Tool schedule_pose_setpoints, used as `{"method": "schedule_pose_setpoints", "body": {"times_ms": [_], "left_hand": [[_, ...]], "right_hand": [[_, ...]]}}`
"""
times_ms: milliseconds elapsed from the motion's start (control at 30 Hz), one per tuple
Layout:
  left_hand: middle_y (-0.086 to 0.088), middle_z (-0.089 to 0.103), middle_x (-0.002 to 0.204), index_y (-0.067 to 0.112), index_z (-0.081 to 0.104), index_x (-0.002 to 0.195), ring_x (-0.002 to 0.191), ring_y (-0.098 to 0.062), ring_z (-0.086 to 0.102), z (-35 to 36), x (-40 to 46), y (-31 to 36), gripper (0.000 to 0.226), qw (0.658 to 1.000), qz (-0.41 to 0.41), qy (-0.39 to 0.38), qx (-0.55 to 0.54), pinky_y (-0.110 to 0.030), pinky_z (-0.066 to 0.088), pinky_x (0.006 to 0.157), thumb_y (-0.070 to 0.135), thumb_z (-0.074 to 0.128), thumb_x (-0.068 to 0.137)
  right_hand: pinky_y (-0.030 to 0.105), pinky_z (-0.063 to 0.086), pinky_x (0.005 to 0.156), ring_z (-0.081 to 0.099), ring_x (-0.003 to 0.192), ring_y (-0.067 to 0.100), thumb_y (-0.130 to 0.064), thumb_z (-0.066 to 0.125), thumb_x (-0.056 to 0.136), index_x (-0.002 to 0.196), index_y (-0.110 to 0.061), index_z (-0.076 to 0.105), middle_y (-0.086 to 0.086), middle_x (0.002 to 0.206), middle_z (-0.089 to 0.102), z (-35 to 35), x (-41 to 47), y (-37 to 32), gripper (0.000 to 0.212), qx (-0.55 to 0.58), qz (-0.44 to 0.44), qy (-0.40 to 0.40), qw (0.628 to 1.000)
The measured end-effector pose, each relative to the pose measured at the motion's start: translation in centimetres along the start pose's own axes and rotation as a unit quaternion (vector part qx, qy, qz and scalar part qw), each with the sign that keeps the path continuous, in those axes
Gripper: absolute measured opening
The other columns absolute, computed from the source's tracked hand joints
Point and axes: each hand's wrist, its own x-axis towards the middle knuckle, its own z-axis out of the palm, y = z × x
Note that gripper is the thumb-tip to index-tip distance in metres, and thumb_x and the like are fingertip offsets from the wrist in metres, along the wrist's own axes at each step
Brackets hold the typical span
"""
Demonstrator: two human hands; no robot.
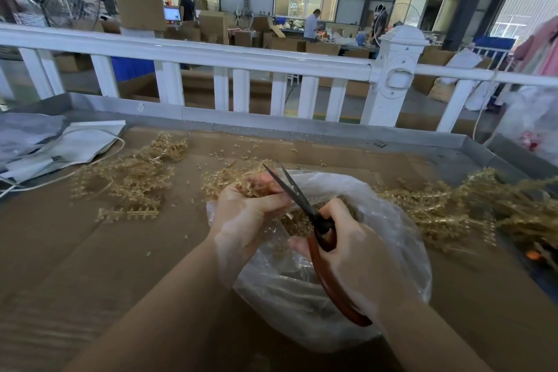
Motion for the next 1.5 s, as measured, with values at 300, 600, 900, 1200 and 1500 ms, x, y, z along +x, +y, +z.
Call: {"method": "schedule_pose_setpoints", "body": {"times_ms": [300,600,900,1200,1500], "left_hand": [[-0.012,0.072,0.074,0.003,0.07,0.079,0.066,-0.022,0.071,-0.3,0.4,-0.7,0.027,1.0,-0.018,0.018,0.015,-0.023,0.055,0.056,-0.021,0.066,0.066],[-0.014,0.07,0.077,0.002,0.069,0.089,0.072,-0.024,0.068,-0.5,0.3,-0.9,0.021,0.999,-0.015,0.012,0.026,-0.028,0.058,0.065,-0.012,0.067,0.073],[-0.008,0.063,0.064,0.01,0.053,0.08,0.052,-0.016,0.063,0.1,0.2,-0.7,0.029,0.999,-0.008,0.025,-0.022,-0.026,0.055,0.052,-0.017,0.062,0.076],[-0.008,0.063,0.064,0.011,0.053,0.09,0.054,-0.02,0.064,-0.3,0.2,-1.0,0.035,0.999,-0.013,0.014,-0.033,-0.028,0.056,0.053,-0.021,0.059,0.076],[-0.007,0.064,0.062,0.007,0.056,0.091,0.054,-0.019,0.064,-0.7,0.1,-1.0,0.032,1.0,-0.006,-0.021,-0.007,-0.027,0.056,0.054,-0.021,0.059,0.075]], "right_hand": [[0.011,0.04,0.056,0.051,0.059,-0.01,-0.053,0.063,0.082,0.078,-0.029,0.039,-0.009,0.06,0.05,-0.2,0.1,0.4,0.034,0.02,0.035,-0.034,0.999],[0.004,0.038,0.056,0.05,0.062,-0.017,-0.049,0.065,0.082,0.075,-0.03,0.039,-0.011,0.06,0.05,-0.1,-0.1,0.5,0.033,0.036,0.041,-0.03,0.998],[0.009,0.041,0.06,0.055,0.067,-0.005,-0.056,0.064,0.08,0.082,-0.028,0.044,-0.008,0.065,0.055,-0.3,-0.6,0.6,0.034,0.051,0.042,-0.015,0.998],[0.009,0.041,0.06,0.057,0.067,-0.002,-0.06,0.059,0.08,0.09,-0.032,0.041,-0.012,0.074,0.06,-0.2,-0.6,0.2,0.035,0.012,0.035,-0.022,0.999],[0.008,0.039,0.058,0.053,0.067,-0.009,-0.057,0.059,0.082,0.087,-0.031,0.04,-0.012,0.065,0.054,-0.5,-0.4,0.2,0.033,0.022,0.042,-0.042,0.998]]}}
